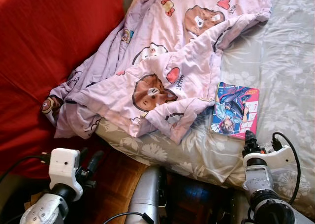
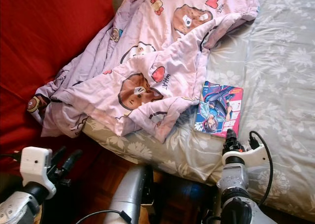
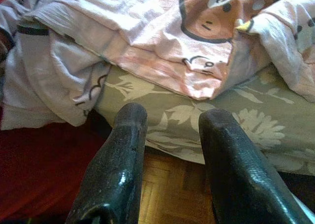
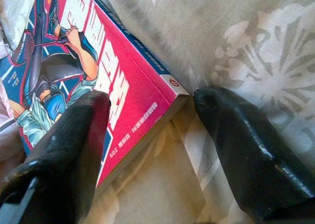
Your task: Clean up the room
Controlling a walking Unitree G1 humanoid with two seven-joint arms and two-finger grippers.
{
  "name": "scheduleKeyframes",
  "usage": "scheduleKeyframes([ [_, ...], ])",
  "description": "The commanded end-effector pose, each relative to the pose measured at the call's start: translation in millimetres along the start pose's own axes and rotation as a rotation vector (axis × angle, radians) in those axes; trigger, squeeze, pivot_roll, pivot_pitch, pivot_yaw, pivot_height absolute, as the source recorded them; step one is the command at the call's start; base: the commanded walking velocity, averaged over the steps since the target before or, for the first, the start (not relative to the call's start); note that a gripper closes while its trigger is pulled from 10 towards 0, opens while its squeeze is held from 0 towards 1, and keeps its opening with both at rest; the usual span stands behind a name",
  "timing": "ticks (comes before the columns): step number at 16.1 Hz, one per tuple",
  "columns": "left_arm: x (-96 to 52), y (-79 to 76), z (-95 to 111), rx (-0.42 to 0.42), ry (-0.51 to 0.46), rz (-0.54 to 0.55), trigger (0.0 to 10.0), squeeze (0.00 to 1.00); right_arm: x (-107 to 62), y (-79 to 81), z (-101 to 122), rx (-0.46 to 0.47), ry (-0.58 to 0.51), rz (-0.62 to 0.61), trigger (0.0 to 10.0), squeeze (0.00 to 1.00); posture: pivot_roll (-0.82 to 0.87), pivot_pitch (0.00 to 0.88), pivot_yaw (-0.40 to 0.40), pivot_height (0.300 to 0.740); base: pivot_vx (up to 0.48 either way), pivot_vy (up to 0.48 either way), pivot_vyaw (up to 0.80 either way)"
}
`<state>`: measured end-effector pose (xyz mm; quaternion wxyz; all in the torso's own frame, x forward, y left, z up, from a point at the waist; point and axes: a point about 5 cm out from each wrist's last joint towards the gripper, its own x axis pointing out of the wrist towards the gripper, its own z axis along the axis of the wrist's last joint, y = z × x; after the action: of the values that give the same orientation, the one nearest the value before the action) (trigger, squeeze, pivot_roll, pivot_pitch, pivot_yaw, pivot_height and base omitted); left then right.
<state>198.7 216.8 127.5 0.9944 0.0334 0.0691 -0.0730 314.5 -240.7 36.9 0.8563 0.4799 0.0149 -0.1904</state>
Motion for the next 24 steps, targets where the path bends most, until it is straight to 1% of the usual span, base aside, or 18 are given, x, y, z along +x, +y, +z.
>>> scheduleKeyframes([
  [1,-8.4,8.0,-4,0.015,0.040,0.030,10.0,0.00,-6.5,-11.8,-9,0.027,0.033,-0.052,9.3,0.00,0.37,0.417,0.247,0.625,0.000,0.000,0.00],
  [2,-9.6,8.3,-4,0.016,0.043,0.032,10.0,0.00,-6.2,-11.7,-9,0.040,0.032,-0.055,0.0,0.00,0.37,0.419,0.247,0.625,0.000,0.000,0.00],
  [6,-13.7,7.5,-6,0.011,0.059,0.037,10.0,0.00,-3.8,-3.1,-12,0.056,0.052,0.001,0.0,0.00,0.36,0.426,0.242,0.625,0.000,0.000,0.00],
  [8,-15.3,6.3,-9,0.008,0.067,0.033,10.0,0.00,-4.5,-3.2,-14,0.033,0.066,0.002,0.0,0.00,0.36,0.427,0.240,0.625,0.000,0.000,0.00],
  [12,-15.4,6.9,-10,0.007,0.076,0.032,10.0,0.00,-6.4,-3.7,-18,0.037,0.074,0.012,0.0,0.00,0.36,0.422,0.238,0.625,0.000,0.000,0.00],
  [15,-12.7,6.8,-12,0.006,0.075,0.034,10.0,0.00,-6.9,-1.9,-22,0.031,0.086,0.024,0.0,0.00,0.35,0.413,0.232,0.625,0.000,0.000,0.00],
  [19,-6.0,4.8,-15,-0.002,0.069,0.034,10.0,0.00,-6.3,4.8,-25,0.022,0.081,0.064,0.0,0.00,0.33,0.395,0.218,0.625,0.000,0.000,0.00],
  [22,7.0,1.5,-19,-0.018,0.050,0.036,10.0,0.00,-19.5,-2.1,-38,-0.055,0.075,0.115,0.0,0.00,0.28,0.356,0.201,0.625,0.000,0.000,0.00],
  [23,9.2,0.8,-20,-0.023,0.044,0.036,10.0,0.00,-24.9,-5.8,-42,-0.056,0.062,0.129,0.0,0.00,0.28,0.353,0.199,0.625,0.000,0.000,0.00],
  [24,16.0,-0.3,-22,-0.028,0.039,0.033,10.0,0.00,-34.7,-12.3,-49,-0.079,0.061,0.151,0.0,0.00,0.25,0.325,0.188,0.625,0.000,0.000,0.00],
])
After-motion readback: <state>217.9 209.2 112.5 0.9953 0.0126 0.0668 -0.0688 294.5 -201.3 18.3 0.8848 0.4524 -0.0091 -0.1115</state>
